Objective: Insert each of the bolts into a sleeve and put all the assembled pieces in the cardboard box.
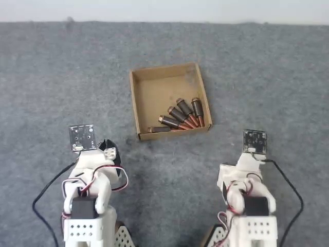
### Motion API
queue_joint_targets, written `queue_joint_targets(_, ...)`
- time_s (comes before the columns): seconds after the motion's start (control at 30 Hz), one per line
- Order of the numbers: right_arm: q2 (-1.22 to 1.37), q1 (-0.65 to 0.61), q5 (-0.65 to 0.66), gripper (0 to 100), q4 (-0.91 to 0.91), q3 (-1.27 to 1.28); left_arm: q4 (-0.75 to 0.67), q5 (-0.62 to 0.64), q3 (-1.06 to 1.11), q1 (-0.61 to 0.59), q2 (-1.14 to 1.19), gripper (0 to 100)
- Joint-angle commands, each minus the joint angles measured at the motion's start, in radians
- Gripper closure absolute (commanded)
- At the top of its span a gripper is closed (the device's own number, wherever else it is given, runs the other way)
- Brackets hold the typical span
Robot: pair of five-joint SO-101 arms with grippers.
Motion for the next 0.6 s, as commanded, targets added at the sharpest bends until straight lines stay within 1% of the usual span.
queue_joint_targets(0.0, -0.134, 0.007, 0.012, 95.8, 0.104, 0.006, 0.026, -0.014, -0.016, -0.006, -0.012, 98)
queue_joint_targets(0.13, -0.097, 0.007, 0.012, 95.7, 0.087, 0.012, 0.118, -0.014, -0.016, 0.0, -0.017, 98)
queue_joint_targets(0.23, -0.097, 0.007, 0.011, 95.9, 0.145, 0.009, 0.133, -0.014, -0.016, -0.006, -0.017, 98)
queue_joint_targets(0.33, -0.097, 0.007, 0.011, 95.9, 0.14, 0.009, 0.137, -0.012, -0.016, -0.008, -0.017, 98)
queue_joint_targets(0.47, -0.097, 0.007, 0.011, 96.0, 0.14, 0.009, 0.229, -0.014, -0.016, -0.006, -0.017, 98)
queue_joint_targets(0.57, -0.097, 0.007, 0.011, 96.0, 0.14, 0.009, 0.224, -0.012, -0.016, -0.008, -0.015, 98)
